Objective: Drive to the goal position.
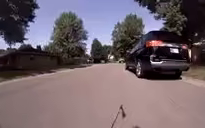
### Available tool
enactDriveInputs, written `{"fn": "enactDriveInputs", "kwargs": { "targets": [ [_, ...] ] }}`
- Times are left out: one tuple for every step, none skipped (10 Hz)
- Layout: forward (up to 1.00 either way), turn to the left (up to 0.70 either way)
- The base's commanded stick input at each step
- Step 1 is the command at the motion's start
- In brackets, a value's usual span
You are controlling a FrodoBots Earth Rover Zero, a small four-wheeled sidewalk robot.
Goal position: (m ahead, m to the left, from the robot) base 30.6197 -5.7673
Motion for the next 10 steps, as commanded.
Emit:
{"fn": "enactDriveInputs", "kwargs": {
  "targets": [
    [0.69, 0.03],
    [0.69, 0.03],
    [0.69, 0.03],
    [0.69, 0.03],
    [0.69, 0.03],
    [0.69, 0.03],
    [0.69, 0.03],
    [0.69, 0.03],
    [0.69, 0.03],
    [0.69, 0.03]
  ]
}}
